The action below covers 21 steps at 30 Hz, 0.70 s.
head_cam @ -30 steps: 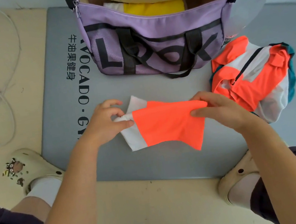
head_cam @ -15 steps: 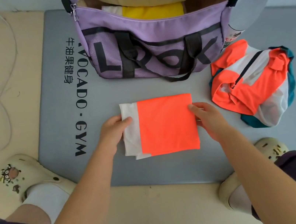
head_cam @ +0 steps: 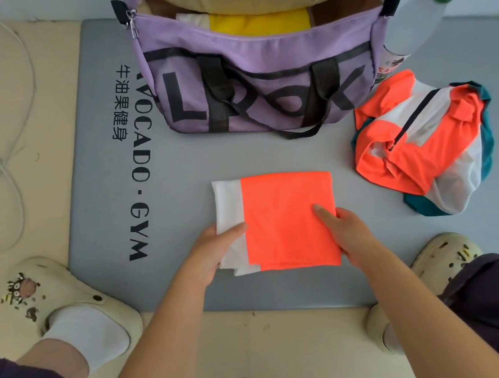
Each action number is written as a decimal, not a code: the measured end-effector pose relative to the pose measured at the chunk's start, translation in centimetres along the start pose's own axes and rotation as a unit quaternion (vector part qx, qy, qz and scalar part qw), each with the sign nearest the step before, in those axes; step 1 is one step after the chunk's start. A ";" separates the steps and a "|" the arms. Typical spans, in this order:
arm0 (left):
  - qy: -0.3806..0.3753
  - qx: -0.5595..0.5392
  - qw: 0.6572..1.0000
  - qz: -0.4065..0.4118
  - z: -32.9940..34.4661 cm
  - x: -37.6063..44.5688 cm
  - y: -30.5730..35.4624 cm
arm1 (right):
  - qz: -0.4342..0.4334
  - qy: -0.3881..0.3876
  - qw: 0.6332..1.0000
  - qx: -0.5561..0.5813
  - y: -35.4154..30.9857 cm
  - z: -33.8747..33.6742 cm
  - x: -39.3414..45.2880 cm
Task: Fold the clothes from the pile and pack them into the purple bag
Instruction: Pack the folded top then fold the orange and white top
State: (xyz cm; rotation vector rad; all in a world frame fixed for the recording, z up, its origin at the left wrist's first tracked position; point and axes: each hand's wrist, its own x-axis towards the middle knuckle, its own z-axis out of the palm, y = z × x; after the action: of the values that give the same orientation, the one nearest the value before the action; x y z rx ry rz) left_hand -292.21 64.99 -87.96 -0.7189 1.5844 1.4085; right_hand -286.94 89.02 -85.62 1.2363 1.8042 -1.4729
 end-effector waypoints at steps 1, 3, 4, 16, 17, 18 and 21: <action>0.004 -0.005 1.000 -0.006 0.0 -0.1 0.2 | 0.001 -0.004 1.000 -0.003 -0.3 -0.2 -0.3; 0.008 -0.011 1.000 0.009 -0.2 -0.7 1.7 | -0.017 -0.006 1.000 -0.002 -1.8 -1.1 -0.7; 0.012 -0.009 0.999 0.030 -0.3 -1.1 3.1 | -0.035 -0.004 0.999 0.001 -3.0 -1.8 -1.0; 0.091 0.109 0.900 0.413 -1.2 -3.3 30.9 | -0.415 0.042 0.908 -0.051 -29.0 -7.8 0.8; 0.105 0.125 0.894 0.416 -1.2 -2.5 32.0 | -0.421 0.052 0.903 -0.066 -30.0 -7.6 1.5; 0.117 0.137 0.892 0.415 -1.2 -1.7 32.8 | -0.421 0.060 0.901 -0.083 -30.7 -7.4 2.2; 0.150 0.162 0.890 0.399 -1.2 0.8 33.9 | -0.410 0.082 0.902 -0.112 -31.7 -6.7 4.4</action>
State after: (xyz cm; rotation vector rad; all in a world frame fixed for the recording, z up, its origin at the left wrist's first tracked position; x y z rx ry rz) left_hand -322.07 70.40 -72.81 -0.0512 2.4610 1.5570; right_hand -315.48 96.70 -71.75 0.4849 2.7161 -1.5016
